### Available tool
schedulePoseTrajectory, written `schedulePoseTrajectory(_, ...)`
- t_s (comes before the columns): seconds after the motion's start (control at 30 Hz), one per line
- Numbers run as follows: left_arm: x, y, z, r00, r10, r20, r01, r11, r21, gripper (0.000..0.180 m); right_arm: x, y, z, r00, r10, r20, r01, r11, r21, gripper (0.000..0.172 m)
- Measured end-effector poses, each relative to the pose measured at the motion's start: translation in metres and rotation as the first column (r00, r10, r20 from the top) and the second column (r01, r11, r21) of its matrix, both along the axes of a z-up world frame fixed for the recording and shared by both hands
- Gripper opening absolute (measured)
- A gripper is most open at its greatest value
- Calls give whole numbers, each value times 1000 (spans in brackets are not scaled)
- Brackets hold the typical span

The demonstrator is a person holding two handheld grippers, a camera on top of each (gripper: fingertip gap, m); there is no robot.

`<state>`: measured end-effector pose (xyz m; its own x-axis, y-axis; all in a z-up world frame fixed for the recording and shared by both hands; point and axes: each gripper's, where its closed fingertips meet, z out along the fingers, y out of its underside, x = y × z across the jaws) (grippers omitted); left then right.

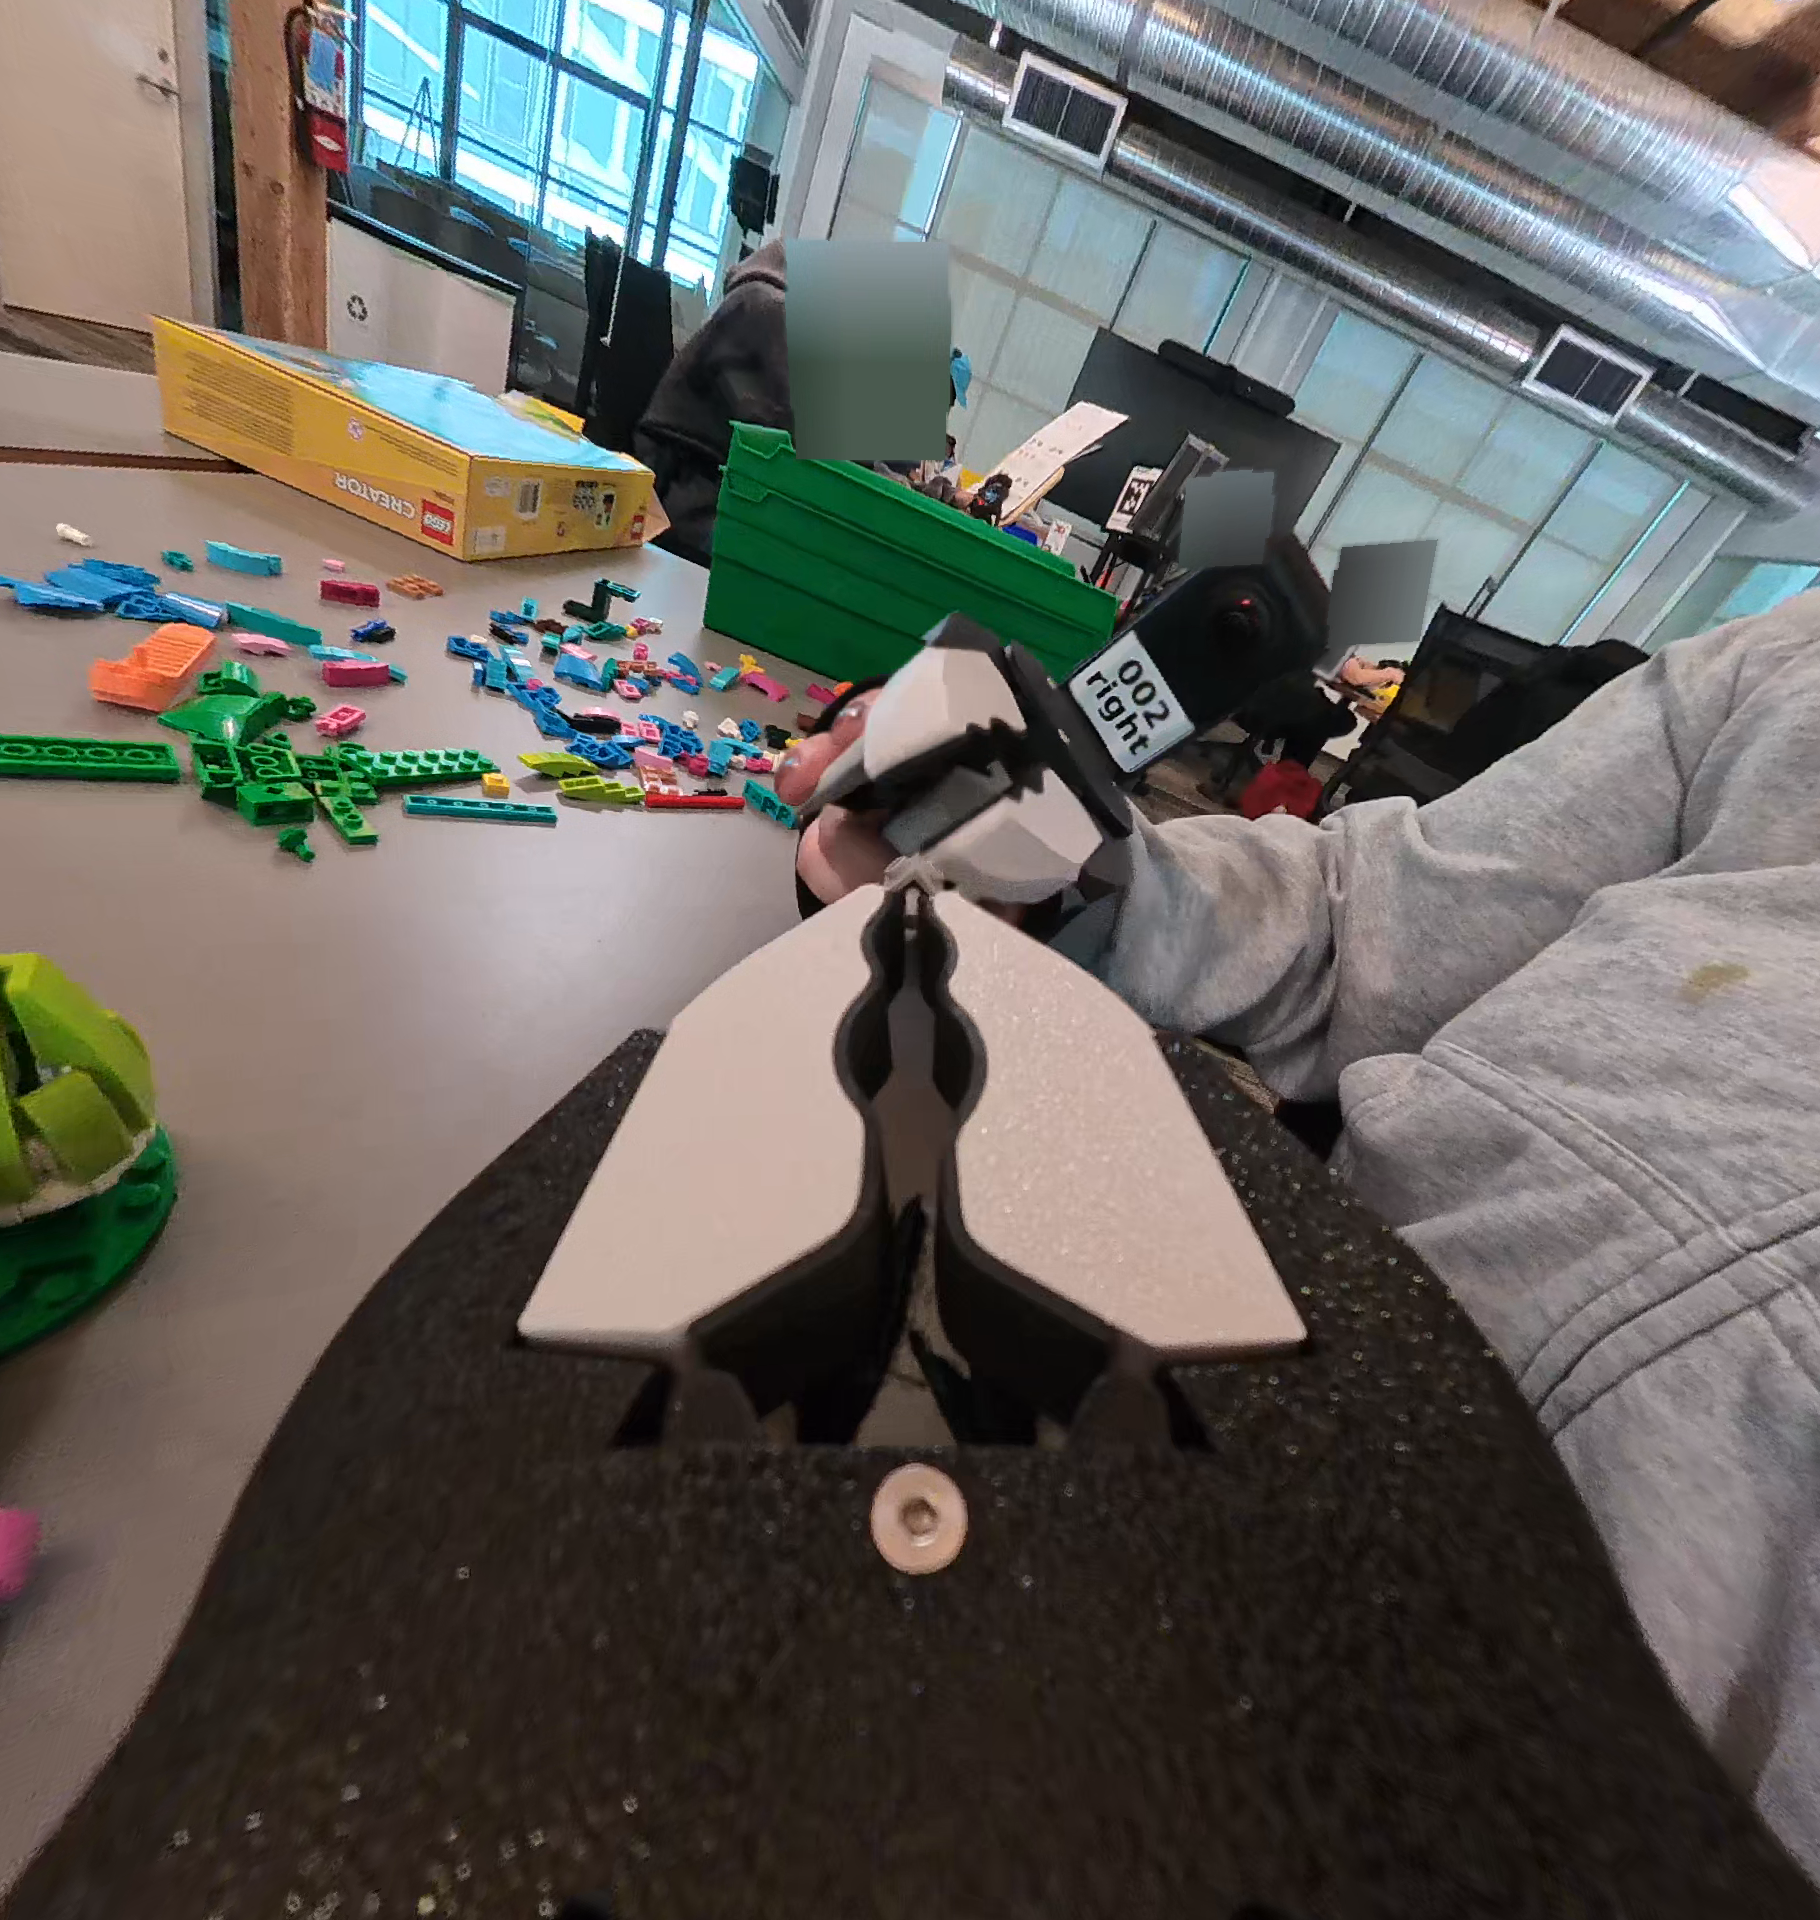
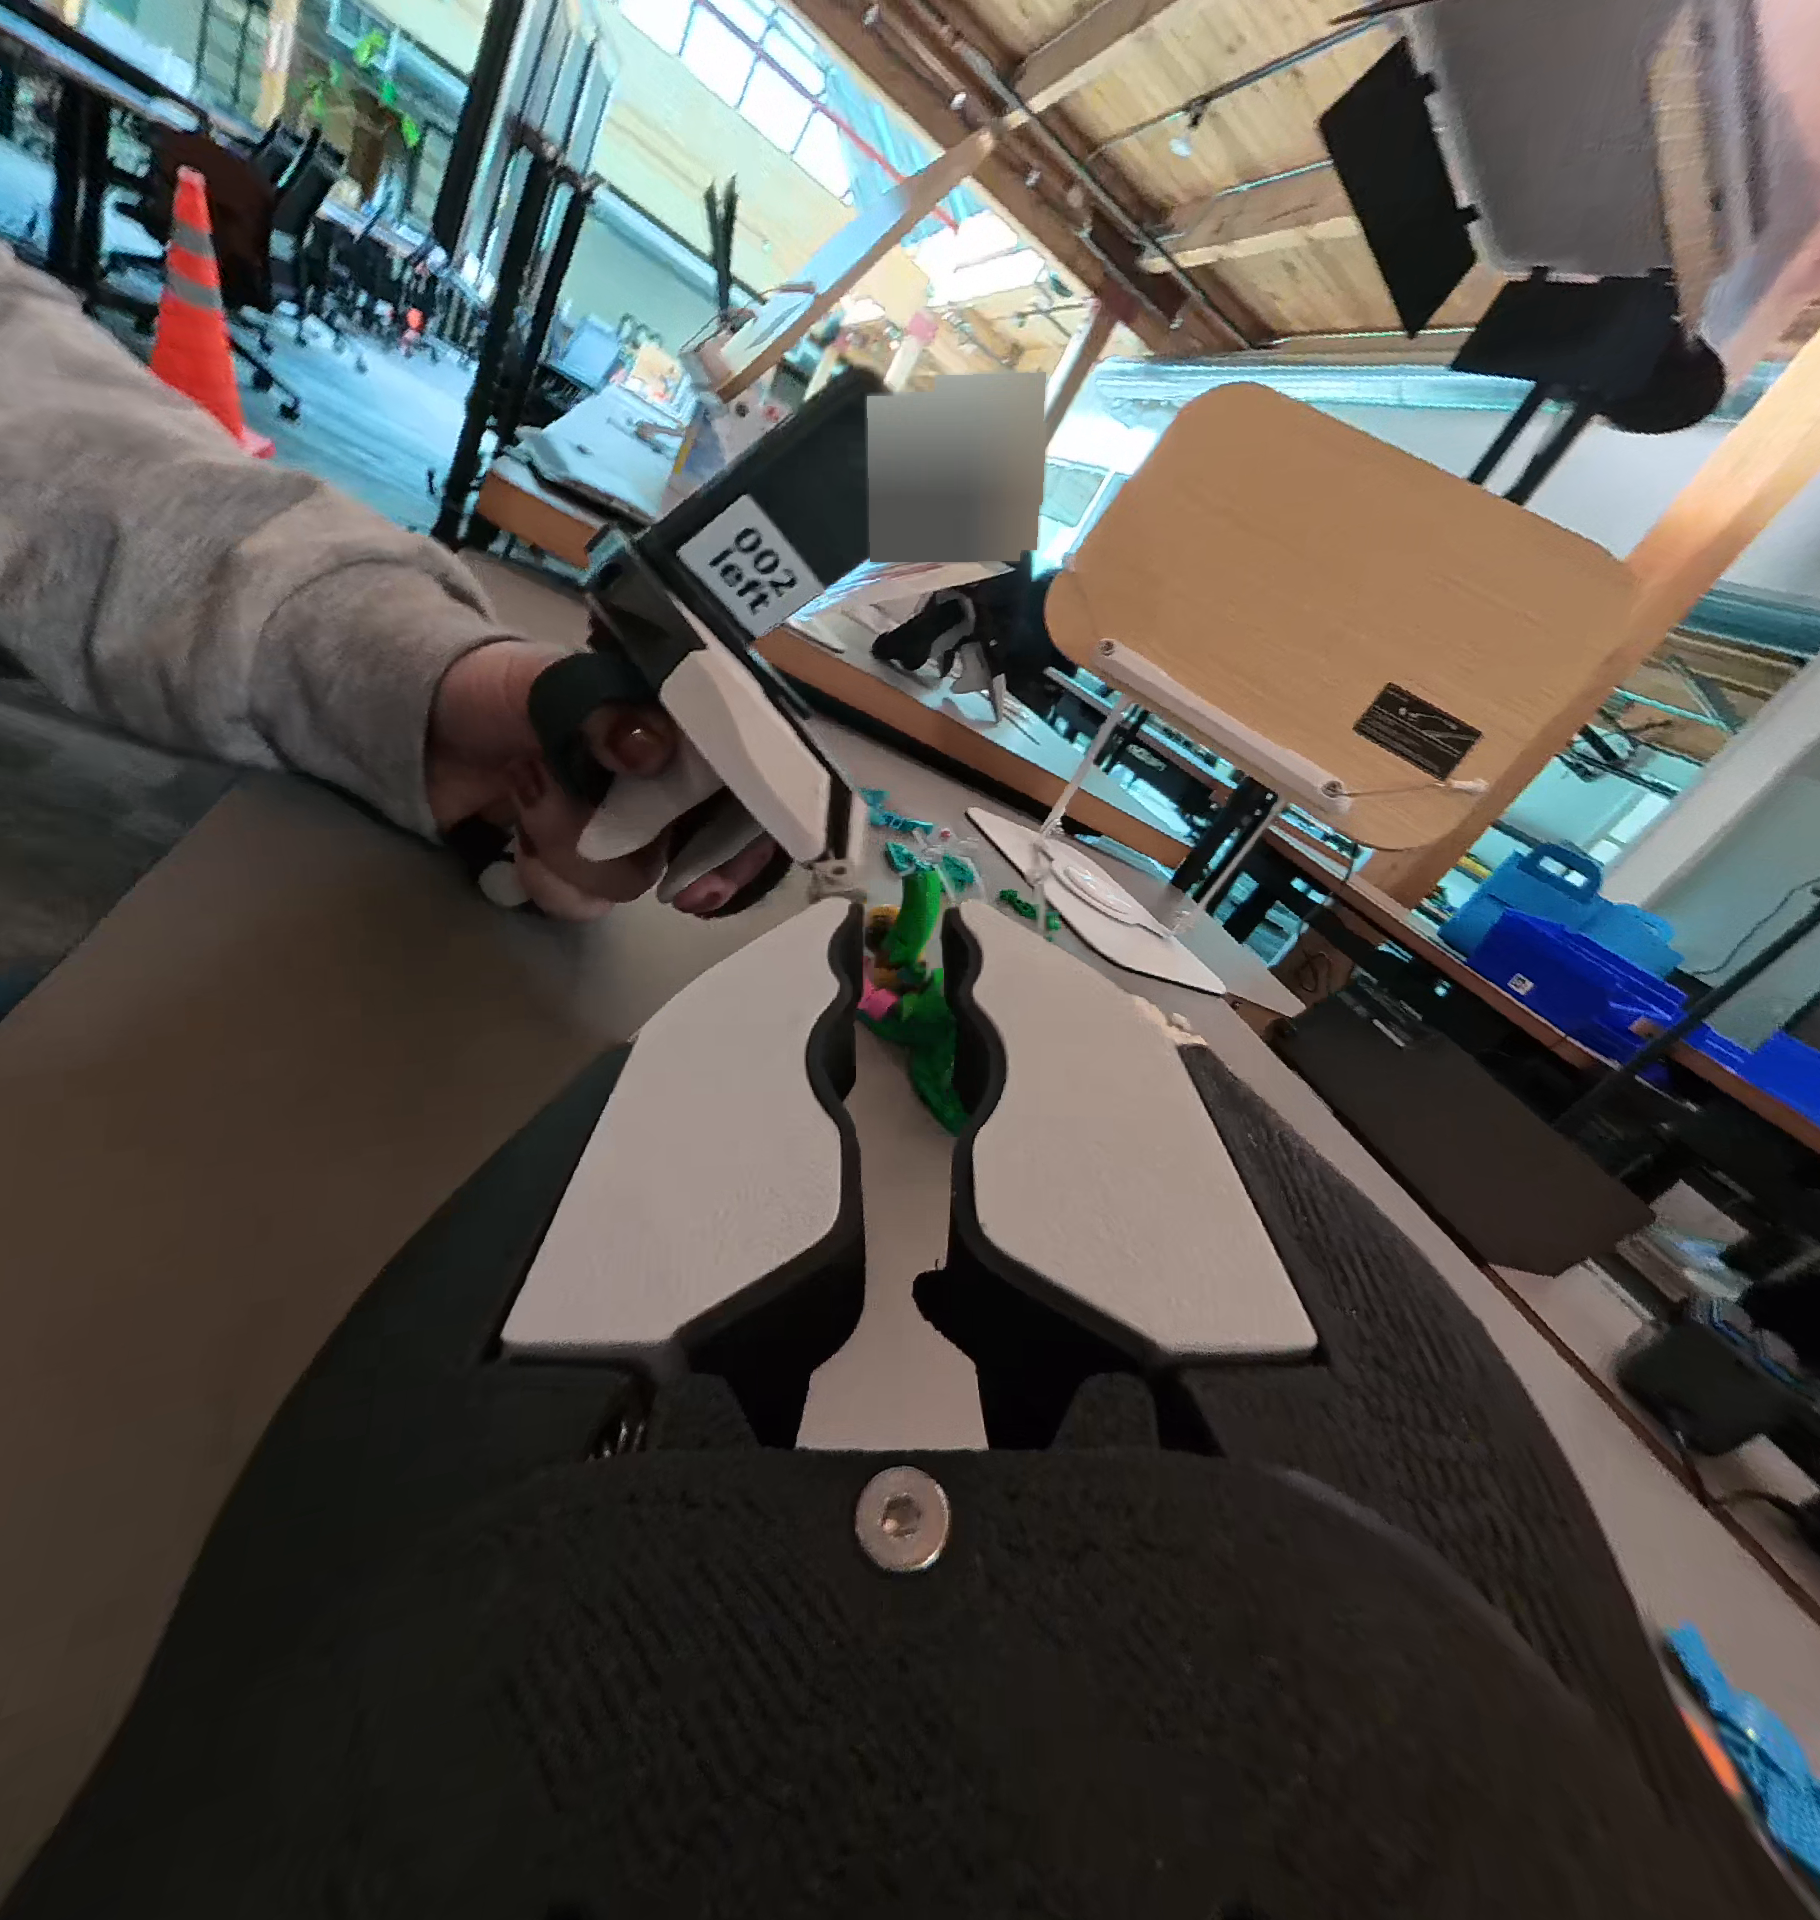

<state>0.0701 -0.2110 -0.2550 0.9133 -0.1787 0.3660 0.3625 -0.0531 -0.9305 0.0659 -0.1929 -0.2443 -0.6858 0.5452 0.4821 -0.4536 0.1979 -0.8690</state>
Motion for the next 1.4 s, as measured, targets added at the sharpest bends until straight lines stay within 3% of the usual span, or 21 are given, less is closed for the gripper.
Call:
schedulePoseTrajectory(0.17, 0, -1, 1, 1000, 5, -1, -5, 1000, 7, 2, -12, 19, 12, 996, -94, 6, 94, 991, -101, 10)
schedulePoseTrajectory(0.37, -10, -4, 5, 997, 78, 1, -78, 996, 37, 2, -20, 30, 15, 982, -187, -14, 184, 976, -113, 6)
schedulePoseTrajectory(0.6, -7, -16, 19, 988, 113, -105, -108, 993, 52, 2, -25, 39, 17, 968, -251, -1, 249, 957, -146, 3)
schedulePoseTrajectory(0.7, -35, -30, 47, 973, 196, -125, -189, 980, 68, 2, -28, 44, 20, 958, -285, -17, 279, 946, -165, 1)
schedulePoseTrajectory(0.9, -143, -23, 74, 912, 302, -277, -342, 933, -110, 2, -33, 38, 18, 962, -270, -33, 263, 953, -150, 1)
schedulePoseTrajectory(1.03, -236, 2, 46, 878, 344, -332, -453, 821, -349, 3, -33, 38, 18, 965, -260, -24, 253, 954, -159, 2)
schedulePoseTrajectory(1.17, -291, 37, 1, 913, 280, -297, -402, 741, -538, 3, -31, 38, 19, 966, -255, -33, 248, 956, -155, 2)
schedulePoseTrajectory(1.4, -354, 76, -56, 926, 271, -263, -378, 666, -643, 3, -35, 43, 18, 971, -239, 19, 238, 953, -189, 2)
